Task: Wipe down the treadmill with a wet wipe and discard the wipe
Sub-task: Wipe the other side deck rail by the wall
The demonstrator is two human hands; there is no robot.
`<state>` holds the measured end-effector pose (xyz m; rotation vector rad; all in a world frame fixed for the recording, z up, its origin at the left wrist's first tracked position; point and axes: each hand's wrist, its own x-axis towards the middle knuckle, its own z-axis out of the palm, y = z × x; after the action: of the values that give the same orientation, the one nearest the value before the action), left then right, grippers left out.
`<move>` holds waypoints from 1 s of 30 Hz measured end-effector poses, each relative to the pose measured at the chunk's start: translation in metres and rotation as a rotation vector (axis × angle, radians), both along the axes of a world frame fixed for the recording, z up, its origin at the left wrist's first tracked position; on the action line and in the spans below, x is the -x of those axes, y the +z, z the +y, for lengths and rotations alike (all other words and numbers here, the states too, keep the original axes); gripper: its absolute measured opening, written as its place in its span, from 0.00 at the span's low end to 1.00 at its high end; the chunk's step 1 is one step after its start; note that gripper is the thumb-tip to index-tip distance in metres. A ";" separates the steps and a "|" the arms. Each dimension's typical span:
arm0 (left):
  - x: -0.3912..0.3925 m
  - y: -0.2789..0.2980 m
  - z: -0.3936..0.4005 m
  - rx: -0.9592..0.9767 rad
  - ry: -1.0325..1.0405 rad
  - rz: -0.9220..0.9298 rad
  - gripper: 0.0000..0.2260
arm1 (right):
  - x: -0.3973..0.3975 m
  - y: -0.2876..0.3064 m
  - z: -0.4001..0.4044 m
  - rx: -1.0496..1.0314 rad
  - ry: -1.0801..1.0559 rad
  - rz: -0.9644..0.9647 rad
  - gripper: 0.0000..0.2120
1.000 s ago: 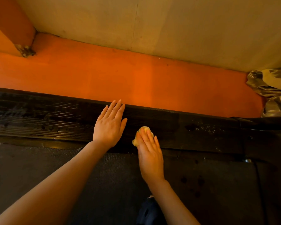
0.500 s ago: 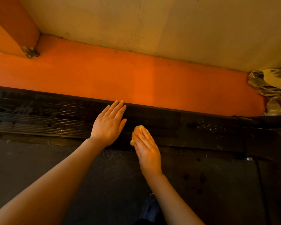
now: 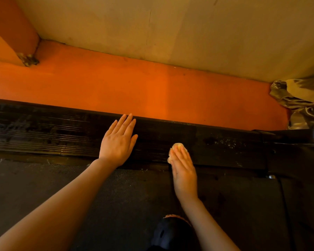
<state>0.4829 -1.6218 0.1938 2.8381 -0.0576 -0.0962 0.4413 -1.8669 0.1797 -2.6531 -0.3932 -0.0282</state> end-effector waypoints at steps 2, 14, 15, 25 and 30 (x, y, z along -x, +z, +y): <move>0.000 -0.001 0.000 -0.013 0.007 0.001 0.29 | -0.008 0.001 0.016 0.031 0.028 0.025 0.21; 0.001 -0.003 0.000 -0.063 0.002 -0.019 0.27 | -0.100 0.020 0.083 0.069 0.223 0.121 0.22; 0.001 -0.003 0.000 -0.065 0.003 -0.021 0.27 | -0.102 0.021 0.084 0.064 0.230 0.115 0.21; 0.001 -0.003 -0.001 -0.056 0.007 -0.013 0.28 | -0.105 0.016 0.012 0.097 -0.099 0.036 0.17; 0.002 -0.002 -0.001 -0.062 0.008 -0.014 0.27 | -0.097 0.014 0.052 0.080 0.014 0.042 0.19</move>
<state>0.4808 -1.6229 0.1919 2.9011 -0.0476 -0.0780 0.5381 -1.8150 0.1935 -2.7249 -0.4070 0.0484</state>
